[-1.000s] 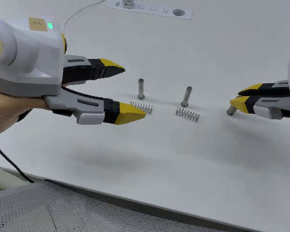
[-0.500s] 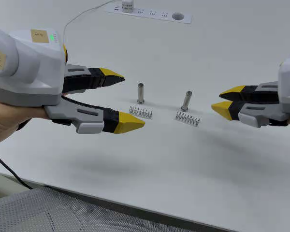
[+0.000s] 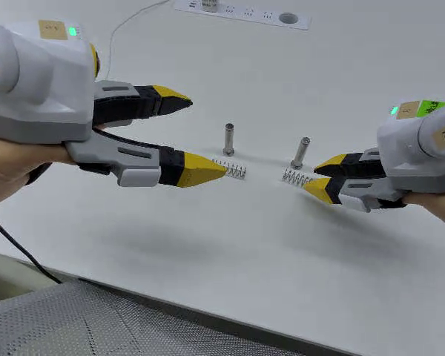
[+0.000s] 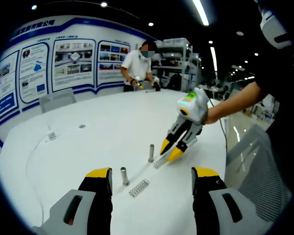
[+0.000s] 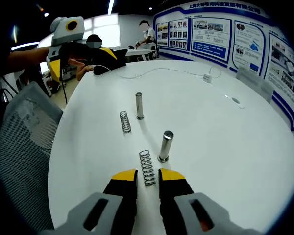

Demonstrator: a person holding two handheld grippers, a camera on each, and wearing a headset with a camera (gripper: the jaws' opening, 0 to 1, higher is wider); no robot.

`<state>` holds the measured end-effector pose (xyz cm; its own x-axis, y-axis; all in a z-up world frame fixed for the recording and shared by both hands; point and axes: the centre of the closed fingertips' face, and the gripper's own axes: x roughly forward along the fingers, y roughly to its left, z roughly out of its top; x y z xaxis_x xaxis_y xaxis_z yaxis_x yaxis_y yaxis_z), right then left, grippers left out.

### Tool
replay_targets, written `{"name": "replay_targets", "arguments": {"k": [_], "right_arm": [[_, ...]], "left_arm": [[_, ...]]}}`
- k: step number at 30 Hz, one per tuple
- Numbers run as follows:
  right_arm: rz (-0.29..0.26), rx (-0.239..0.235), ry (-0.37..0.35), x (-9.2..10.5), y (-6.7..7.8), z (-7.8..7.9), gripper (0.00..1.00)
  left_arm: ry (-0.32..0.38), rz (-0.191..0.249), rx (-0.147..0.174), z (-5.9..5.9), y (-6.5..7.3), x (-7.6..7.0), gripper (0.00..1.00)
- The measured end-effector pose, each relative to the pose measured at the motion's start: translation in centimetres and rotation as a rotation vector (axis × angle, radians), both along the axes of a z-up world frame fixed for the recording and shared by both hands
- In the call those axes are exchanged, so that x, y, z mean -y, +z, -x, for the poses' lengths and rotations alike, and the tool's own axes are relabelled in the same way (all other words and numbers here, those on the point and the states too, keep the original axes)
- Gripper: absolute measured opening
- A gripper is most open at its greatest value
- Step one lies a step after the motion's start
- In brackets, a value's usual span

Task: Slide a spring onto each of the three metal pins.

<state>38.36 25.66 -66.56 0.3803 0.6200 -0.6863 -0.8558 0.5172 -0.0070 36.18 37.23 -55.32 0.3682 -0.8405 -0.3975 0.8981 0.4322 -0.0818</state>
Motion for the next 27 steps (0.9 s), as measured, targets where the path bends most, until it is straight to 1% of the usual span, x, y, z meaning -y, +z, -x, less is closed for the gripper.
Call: {"name": "replay_targets", "arguments": {"k": [2, 3, 4, 6, 7, 8, 9, 16, 19, 23, 25, 27], "right_arm": [[0.026, -0.006, 0.011, 0.1, -0.5, 0.1, 0.17], [0.027, -0.014, 0.012, 0.2, -0.7, 0.2, 0.17], [0.026, -0.032, 0.017, 0.2, -0.9, 0.4, 0.16], [0.032, -0.035, 0.021, 0.3, -1.0, 0.6, 0.14], [0.048, -0.036, 0.026, 0.4, -1.3, 0.7, 0.14], [0.026, -0.038, 0.02, 0.3, -1.1, 0.7, 0.13], [0.03, -0.047, 0.019, 0.4, -1.2, 0.8, 0.11], [0.027, -0.048, 0.034, -0.1, -1.0, 1.0, 0.1], [0.001, -0.039, 0.062, -0.7, 0.1, 1.4, 0.1], [-0.008, -0.028, 0.087, -1.1, 1.8, 1.7, 0.1], [-0.016, -0.023, 0.094, -1.2, 2.8, 1.9, 0.1], [-0.025, -0.015, 0.105, -1.3, 4.1, 2.1, 0.1]], "left_arm": [[-0.004, -0.009, -0.004, 0.2, -0.2, -0.1, 0.67], [-0.006, -0.014, -0.005, 0.3, -0.3, 0.0, 0.67], [-0.008, -0.019, -0.008, 0.5, -0.5, -0.1, 0.67], [-0.007, -0.023, -0.011, 0.6, -0.7, -0.1, 0.67], [-0.006, -0.023, -0.011, 0.6, -0.7, 0.0, 0.67], [-0.006, -0.023, -0.011, 0.7, -0.7, 0.0, 0.67], [-0.006, -0.022, -0.011, 0.7, -0.7, 0.1, 0.66], [-0.025, -0.035, -0.014, 1.1, -0.8, 0.8, 0.67], [-0.029, -0.038, -0.016, 1.1, -0.8, 0.7, 0.67], [-0.024, -0.04, -0.013, 0.9, -0.8, 0.7, 0.65], [-0.031, -0.035, -0.011, 1.1, -0.7, 1.1, 0.64], [-0.056, -0.039, -0.011, 1.4, -0.8, 1.7, 0.64]]}}
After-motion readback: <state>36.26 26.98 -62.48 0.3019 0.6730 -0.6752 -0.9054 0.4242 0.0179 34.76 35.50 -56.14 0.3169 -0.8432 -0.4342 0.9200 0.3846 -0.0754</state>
